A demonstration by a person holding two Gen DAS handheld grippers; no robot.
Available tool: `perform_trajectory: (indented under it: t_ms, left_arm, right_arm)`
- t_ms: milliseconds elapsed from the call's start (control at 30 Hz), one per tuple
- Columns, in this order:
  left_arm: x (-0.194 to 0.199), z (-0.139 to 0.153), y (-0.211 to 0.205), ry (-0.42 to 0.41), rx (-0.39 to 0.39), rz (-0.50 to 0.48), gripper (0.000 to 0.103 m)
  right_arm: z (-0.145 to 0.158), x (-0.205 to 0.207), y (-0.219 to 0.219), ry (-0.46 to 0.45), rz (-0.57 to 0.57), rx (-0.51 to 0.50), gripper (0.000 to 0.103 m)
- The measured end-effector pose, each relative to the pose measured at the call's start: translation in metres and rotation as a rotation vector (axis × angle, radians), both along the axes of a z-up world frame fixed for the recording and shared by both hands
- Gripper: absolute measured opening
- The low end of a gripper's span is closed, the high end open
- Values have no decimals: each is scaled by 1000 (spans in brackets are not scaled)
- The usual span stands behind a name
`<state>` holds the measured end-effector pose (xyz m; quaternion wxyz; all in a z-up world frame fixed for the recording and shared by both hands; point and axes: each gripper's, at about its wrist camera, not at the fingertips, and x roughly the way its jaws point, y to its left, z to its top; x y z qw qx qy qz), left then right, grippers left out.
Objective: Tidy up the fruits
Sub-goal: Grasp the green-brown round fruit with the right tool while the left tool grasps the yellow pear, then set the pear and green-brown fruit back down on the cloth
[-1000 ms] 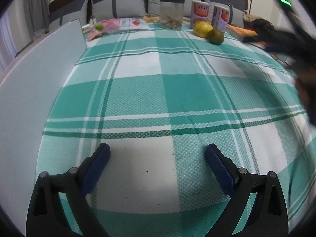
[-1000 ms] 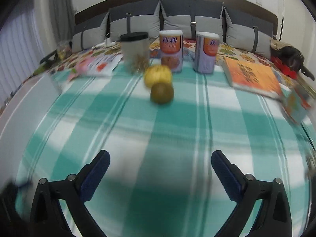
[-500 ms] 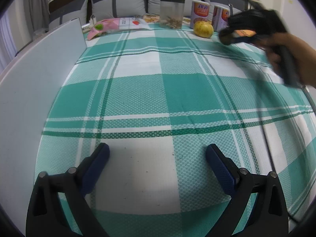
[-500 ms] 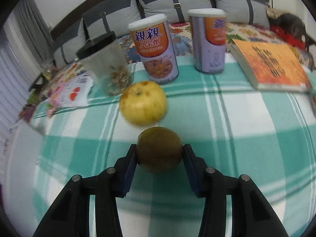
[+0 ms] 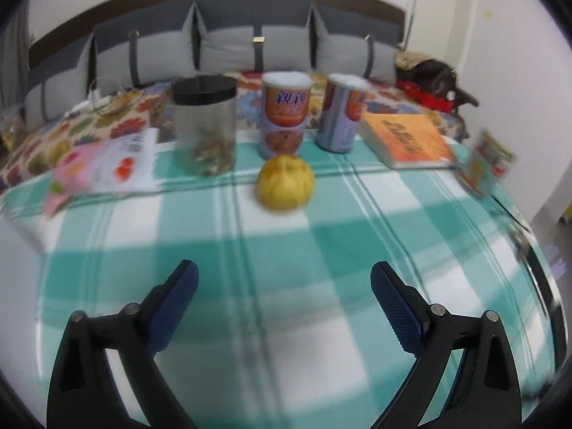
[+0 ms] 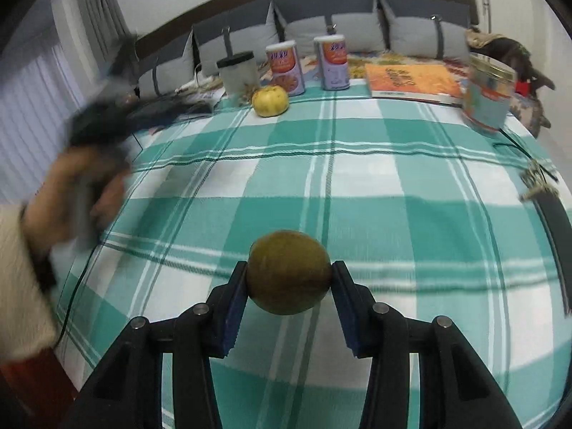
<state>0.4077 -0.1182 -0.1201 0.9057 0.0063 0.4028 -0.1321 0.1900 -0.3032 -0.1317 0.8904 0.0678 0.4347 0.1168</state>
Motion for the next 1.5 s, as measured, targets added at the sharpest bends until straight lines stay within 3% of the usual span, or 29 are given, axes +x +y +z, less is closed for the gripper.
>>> perform_trajectory:
  t_ms: [167,367,400,433,500,633,800,933,1000,1100,1167,1233,1300,1367,1500]
  left_arm:
    - [69,-24,-39,39,58,52,98]
    - [104,-51,-47,67,86,124,95]
    - [104,-52,-45,52,71,120,74]
    - [104,-53,-43,53,60,109,68]
    - [98,-51,-38,51,48,111,68]
    - [48,-30,-13,33,10,97,68]
    - [-81,5,19,14,78,-2,68]
    - [-186,-1,50,60,83,-1,68]
    - [-215,-15,58,73,86,17,68]
    - [-236,-39,69,93,52,65,68]
    - [-247,-52,76,90,37,102,70]
    - [-255,-56,81,86,19,125,80]
    - [-268,-54,87,87,9,144,85]
    - [-282,-52,90,94,3,132,86]
    - [-304,-57,99,117,10,145,86]
  right_arm:
    - [-5,3,6,-6,79,11,46]
    - [-15,1,9,20,119,39,46]
    - [-16,1,10,25,121,36,46]
    - [-17,1,10,27,121,38,46]
    - [-17,1,9,26,121,40,46]
    - [-13,1,10,0,120,48,46]
    - [-8,-4,19,2,127,35,46]
    - [-4,-21,43,36,115,-10,46]
    - [-11,-30,56,60,106,-33,46]
    - [-28,-37,71,68,109,-108,46]
    - [-31,-43,77,25,105,-148,47]
    - [-32,-43,76,41,89,-146,53]
    - [-31,-52,68,66,33,-122,74]
    - [-29,-66,63,82,-14,-114,82]
    - [-31,-93,64,106,-36,-164,83]
